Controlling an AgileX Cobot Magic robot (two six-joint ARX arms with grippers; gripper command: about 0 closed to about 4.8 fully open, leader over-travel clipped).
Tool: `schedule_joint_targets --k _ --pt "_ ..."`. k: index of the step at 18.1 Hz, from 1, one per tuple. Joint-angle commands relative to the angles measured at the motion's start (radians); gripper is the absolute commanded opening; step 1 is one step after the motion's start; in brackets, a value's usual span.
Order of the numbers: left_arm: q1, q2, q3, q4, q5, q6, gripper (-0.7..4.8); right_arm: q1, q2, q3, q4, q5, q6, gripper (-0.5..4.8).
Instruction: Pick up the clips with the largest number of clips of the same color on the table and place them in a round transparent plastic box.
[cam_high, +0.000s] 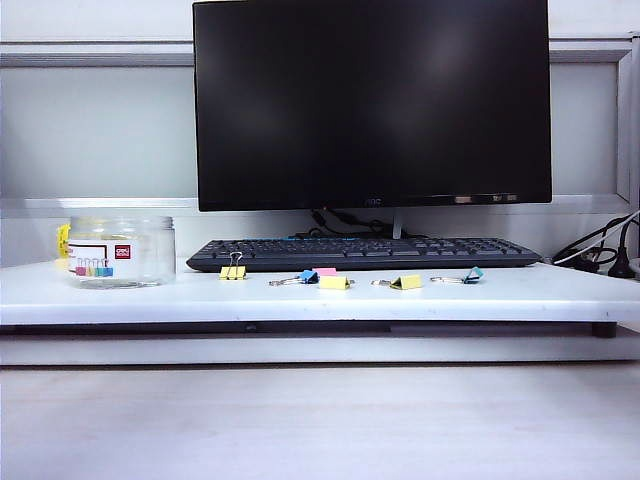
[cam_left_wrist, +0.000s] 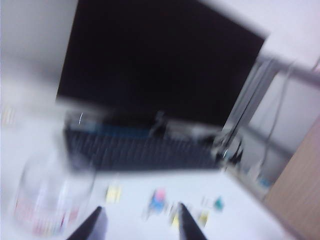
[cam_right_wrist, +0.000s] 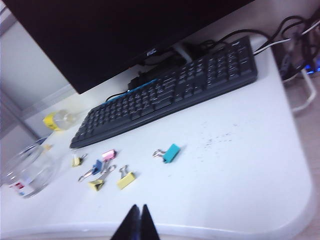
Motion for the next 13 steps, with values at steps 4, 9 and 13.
schedule_joint_targets --k 4,9,13 --pt "0.0 0.362 0.278 -0.051 0.068 0.13 2.74 0.0 -0.002 -0.004 0.021 -0.022 0.003 -0.01" --pt "-0.054 0.747 0.413 -0.175 0.157 0.21 2.74 0.0 -0.002 -0.004 0.016 -0.045 0.003 -0.01" --pt "-0.406 0.967 0.414 -0.089 -0.111 0.338 2.74 0.0 -0.002 -0.004 0.016 -0.044 -0.001 -0.01"
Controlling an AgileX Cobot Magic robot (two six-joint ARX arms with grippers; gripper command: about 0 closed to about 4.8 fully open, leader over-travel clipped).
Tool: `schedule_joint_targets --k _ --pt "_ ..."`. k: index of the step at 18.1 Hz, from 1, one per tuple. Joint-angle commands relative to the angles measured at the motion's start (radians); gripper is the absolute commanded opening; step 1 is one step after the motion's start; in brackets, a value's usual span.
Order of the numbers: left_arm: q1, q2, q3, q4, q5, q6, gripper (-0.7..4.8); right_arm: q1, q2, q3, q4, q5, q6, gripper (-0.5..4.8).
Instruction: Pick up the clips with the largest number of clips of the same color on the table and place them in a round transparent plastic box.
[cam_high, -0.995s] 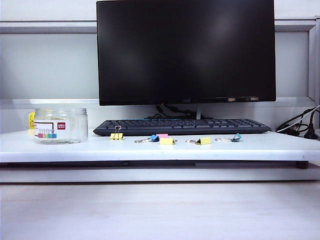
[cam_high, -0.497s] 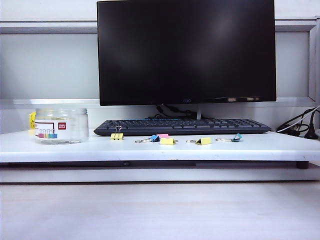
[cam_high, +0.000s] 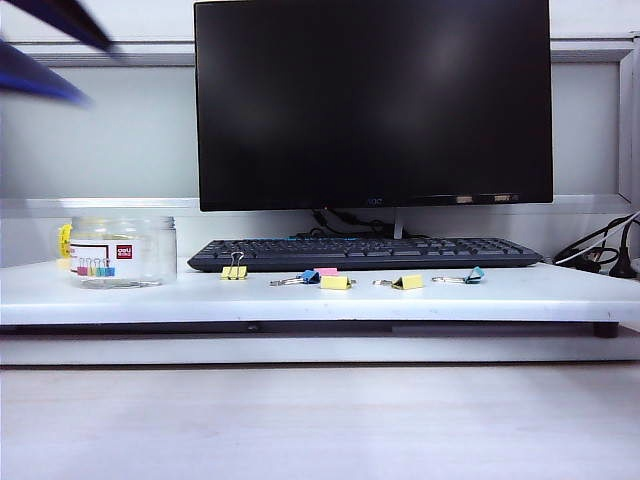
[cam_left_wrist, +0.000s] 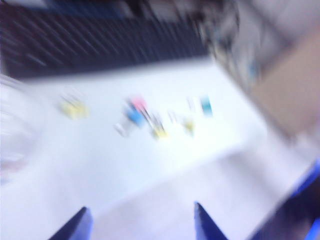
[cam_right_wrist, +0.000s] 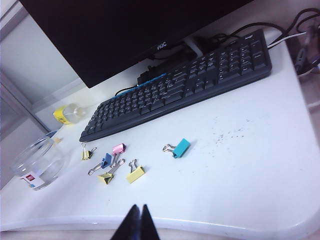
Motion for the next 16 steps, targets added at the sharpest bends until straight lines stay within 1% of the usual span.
schedule_joint_targets --k 1,2,3,4,6,8,10,14,15,16 --pt "-0.252 0.112 0.005 0.137 -0.286 0.079 2.74 0.0 -0.002 -0.004 0.017 0.0 -0.004 -0.01" --pt "-0.334 0.159 0.008 0.194 -0.38 0.079 2.74 -0.001 -0.002 -0.004 0.017 -0.001 -0.008 -0.01" --pt "-0.394 0.217 0.013 0.243 -0.425 0.092 2.74 -0.001 -0.002 -0.004 0.016 -0.002 -0.007 -0.01" --pt "-0.417 0.249 0.013 0.265 -0.428 0.093 2.74 -0.001 -0.002 -0.004 0.016 -0.001 -0.007 -0.01" --pt "-0.458 0.329 0.023 0.283 -0.468 0.069 2.74 -0.002 -0.002 -0.004 0.017 -0.001 -0.008 -0.01" --pt "-0.484 0.396 0.04 0.285 -0.509 0.066 2.74 -0.001 -0.002 -0.004 0.016 -0.003 -0.007 -0.01" --pt "-0.516 0.468 0.078 0.286 -0.544 0.042 2.74 -0.002 -0.002 -0.004 0.016 -0.001 -0.008 -0.01" --pt "-0.565 0.564 0.178 0.282 -0.653 0.022 2.74 -0.002 -0.002 -0.004 0.002 -0.001 -0.007 -0.01" --pt "-0.578 0.592 0.208 0.282 -0.698 0.02 2.76 -0.001 -0.002 -0.004 -0.007 -0.003 -0.007 -0.01" --pt "-0.583 0.613 0.225 0.284 -0.714 0.008 2.89 0.0 -0.002 -0.004 -0.015 -0.004 -0.007 -0.01"
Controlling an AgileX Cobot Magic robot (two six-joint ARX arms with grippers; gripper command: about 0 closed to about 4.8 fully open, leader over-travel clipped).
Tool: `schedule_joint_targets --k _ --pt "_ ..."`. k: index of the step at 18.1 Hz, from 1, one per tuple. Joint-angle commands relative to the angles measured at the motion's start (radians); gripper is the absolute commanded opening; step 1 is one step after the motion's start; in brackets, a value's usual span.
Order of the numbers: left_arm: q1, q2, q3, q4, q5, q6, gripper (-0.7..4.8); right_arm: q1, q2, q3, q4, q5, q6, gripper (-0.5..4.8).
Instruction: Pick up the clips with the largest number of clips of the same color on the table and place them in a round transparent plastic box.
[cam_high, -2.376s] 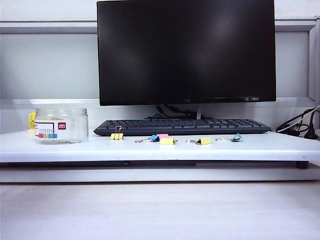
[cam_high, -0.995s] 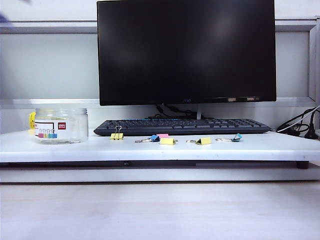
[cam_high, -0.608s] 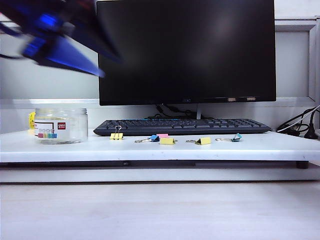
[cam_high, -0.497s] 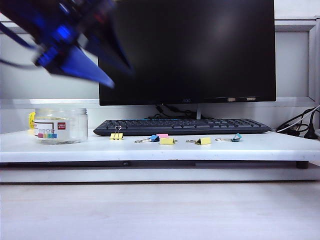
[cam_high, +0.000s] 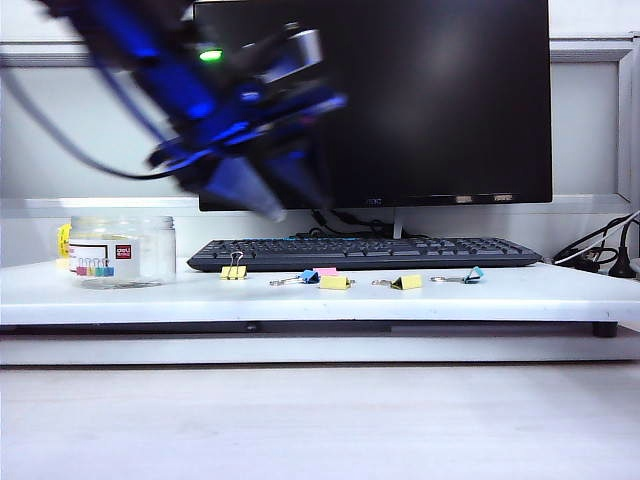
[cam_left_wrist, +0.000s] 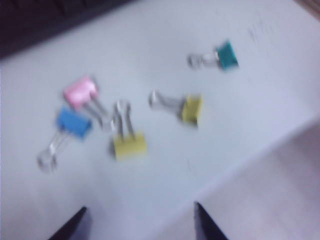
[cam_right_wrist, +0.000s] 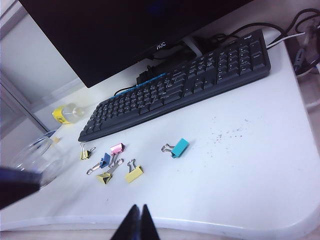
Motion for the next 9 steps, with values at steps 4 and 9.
schedule_joint_targets --k 4,9 --pt "-0.018 0.148 0.118 0.014 -0.068 -0.113 4.44 0.001 -0.002 -0.004 -0.019 -0.005 -0.003 -0.01" --pt "-0.019 0.218 0.15 0.029 -0.056 -0.169 4.35 0.001 -0.002 -0.004 -0.025 -0.002 -0.003 -0.01"
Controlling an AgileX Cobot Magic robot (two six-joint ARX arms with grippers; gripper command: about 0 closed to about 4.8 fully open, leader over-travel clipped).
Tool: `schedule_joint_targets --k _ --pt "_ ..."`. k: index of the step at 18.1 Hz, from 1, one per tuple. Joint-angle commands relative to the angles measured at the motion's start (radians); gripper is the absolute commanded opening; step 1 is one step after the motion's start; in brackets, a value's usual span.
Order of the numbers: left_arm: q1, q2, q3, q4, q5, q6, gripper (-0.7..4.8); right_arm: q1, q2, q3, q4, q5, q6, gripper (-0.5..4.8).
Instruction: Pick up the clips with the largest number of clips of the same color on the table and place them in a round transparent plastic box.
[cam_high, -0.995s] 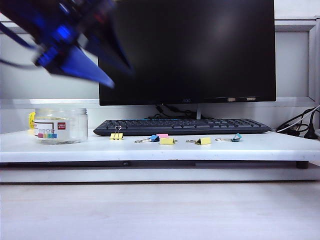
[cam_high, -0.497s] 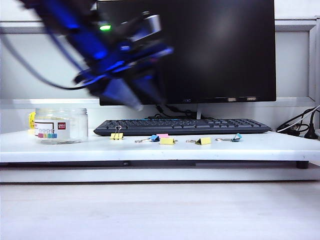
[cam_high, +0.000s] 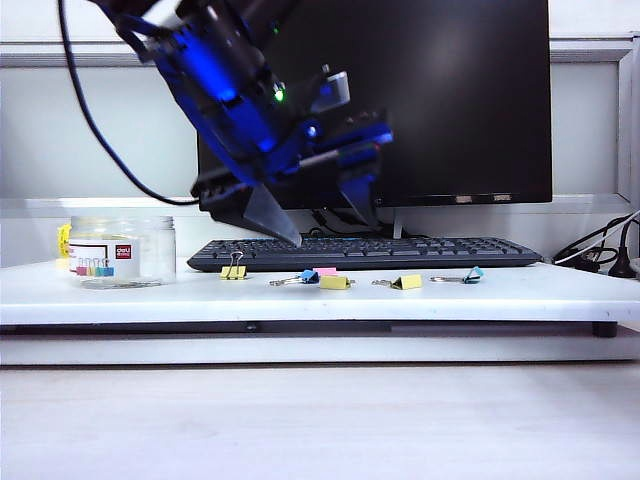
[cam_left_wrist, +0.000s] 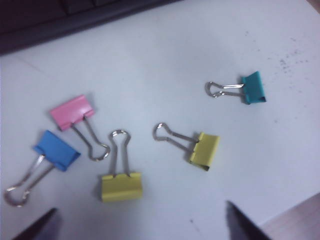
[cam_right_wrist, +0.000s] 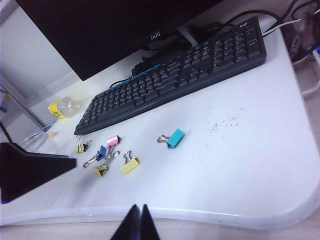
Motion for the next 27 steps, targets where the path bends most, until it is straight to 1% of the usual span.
schedule_joint_targets --k 1,2,6,7,8,9,11,13,16,18,22,23,27 --pt "-0.002 0.04 0.004 0.016 0.023 -0.03 4.35 0.0 -0.002 -0.004 0.009 -0.001 -0.003 -0.01" --pt "-0.002 0.061 0.004 0.016 0.051 -0.031 4.35 0.0 -0.002 -0.004 0.009 -0.001 -0.003 -0.01" --pt "-0.002 0.08 0.004 0.039 0.052 -0.024 4.35 0.0 -0.002 -0.004 0.009 -0.001 -0.003 -0.01" --pt "-0.002 0.08 0.004 0.059 0.055 -0.007 4.35 0.0 -0.002 -0.004 0.009 -0.001 -0.003 -0.01" --pt "-0.002 0.082 0.004 0.082 0.089 0.023 4.35 0.0 -0.002 -0.004 0.009 -0.001 -0.003 -0.01" --pt "-0.002 0.082 0.004 0.084 0.094 0.031 4.35 0.0 -0.002 -0.004 0.009 -0.001 -0.003 -0.01" --pt "-0.001 0.082 0.004 0.082 0.094 0.043 4.35 0.0 -0.002 -0.004 0.009 -0.001 -0.003 -0.01" --pt "0.001 0.087 0.004 0.081 0.087 0.096 4.35 0.0 -0.002 -0.004 0.009 -0.002 -0.003 -0.01" --pt "0.002 0.095 0.004 0.071 0.056 0.123 4.35 0.0 -0.002 -0.004 0.009 -0.003 -0.003 -0.01" --pt "0.009 0.101 0.004 0.066 0.045 0.161 4.35 0.0 -0.002 -0.004 0.009 -0.004 -0.003 -0.01" --pt "0.053 0.106 0.005 0.059 0.06 0.163 4.35 0.0 -0.002 -0.004 0.009 -0.004 -0.003 -0.01" --pt "0.063 0.106 0.006 0.062 0.087 0.162 4.35 0.0 -0.002 -0.004 0.009 -0.003 -0.003 -0.01" --pt "0.058 0.107 0.006 0.069 0.101 0.159 4.35 -0.001 -0.002 -0.004 0.009 0.0 -0.003 -0.01"
